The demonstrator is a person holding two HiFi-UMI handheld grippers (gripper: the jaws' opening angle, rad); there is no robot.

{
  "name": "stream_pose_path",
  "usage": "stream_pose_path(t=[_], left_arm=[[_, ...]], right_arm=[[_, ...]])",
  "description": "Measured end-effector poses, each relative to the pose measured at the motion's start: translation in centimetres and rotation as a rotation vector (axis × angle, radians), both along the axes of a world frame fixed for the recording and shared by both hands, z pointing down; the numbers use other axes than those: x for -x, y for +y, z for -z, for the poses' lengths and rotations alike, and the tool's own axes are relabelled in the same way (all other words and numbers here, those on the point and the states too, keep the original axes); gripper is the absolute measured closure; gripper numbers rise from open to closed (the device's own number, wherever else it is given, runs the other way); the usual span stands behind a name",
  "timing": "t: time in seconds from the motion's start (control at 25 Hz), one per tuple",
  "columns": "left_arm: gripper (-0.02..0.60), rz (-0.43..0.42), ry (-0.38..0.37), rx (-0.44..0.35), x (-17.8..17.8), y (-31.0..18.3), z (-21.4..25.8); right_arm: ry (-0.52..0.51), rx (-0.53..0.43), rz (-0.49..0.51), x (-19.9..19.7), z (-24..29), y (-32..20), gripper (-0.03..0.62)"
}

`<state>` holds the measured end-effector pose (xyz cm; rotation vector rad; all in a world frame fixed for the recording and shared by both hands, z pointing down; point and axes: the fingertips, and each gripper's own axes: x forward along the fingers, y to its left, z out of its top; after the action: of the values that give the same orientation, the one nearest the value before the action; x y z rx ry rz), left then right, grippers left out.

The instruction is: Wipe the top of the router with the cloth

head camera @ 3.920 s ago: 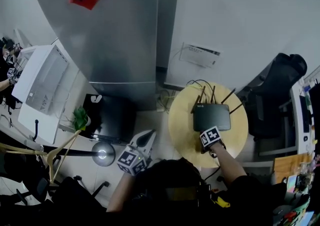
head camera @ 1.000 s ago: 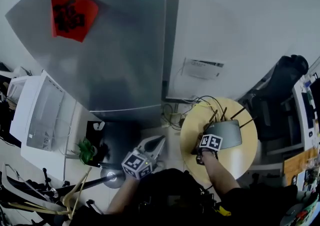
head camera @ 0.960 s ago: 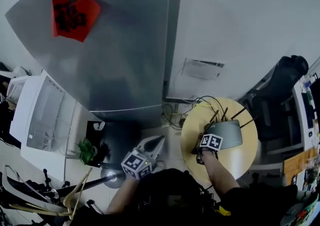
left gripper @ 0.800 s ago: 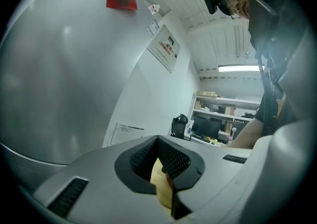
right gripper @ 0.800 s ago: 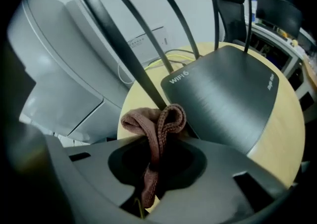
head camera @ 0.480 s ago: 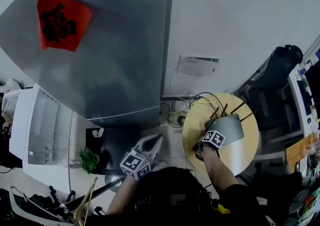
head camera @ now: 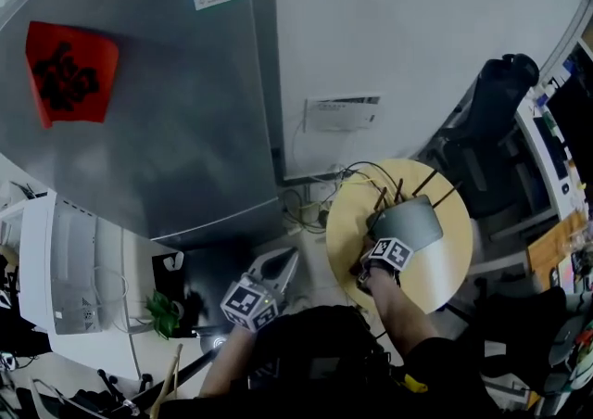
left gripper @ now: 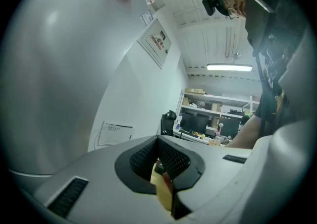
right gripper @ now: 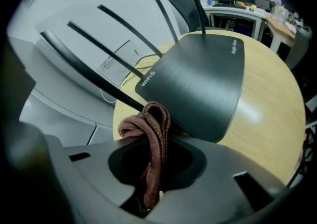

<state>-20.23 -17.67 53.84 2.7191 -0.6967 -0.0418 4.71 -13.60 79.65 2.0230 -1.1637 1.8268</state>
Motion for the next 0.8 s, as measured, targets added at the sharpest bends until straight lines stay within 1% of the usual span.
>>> stream_pose_path(t=[0.24,0.52,0.64,0.8], left_arm=[[0.581,-0.045,-0.013,-0.004,-2.3,1.1,0.9],[0.581,-0.034,0.007,-0.004,-3.0,2.3,0.7],[0.581,-0.027,0.014,-0.009,-3.4,2.8,0.8],[0.581,-0.019,0.010,-0.005,-3.8,3.4,0.8]], right_arm=[[-0.018,-0.009,0.007,-0.4,0.3,1.5,0.533],[-0.034,0.006,0.029,-1.1,0.0,3.4,0.533],[-0.056,0.012,0.072,-1.0,-0.1,3.9,0.533],[-0.057,0.031,0.178,-1.4,-0.3,4.5,0.533]])
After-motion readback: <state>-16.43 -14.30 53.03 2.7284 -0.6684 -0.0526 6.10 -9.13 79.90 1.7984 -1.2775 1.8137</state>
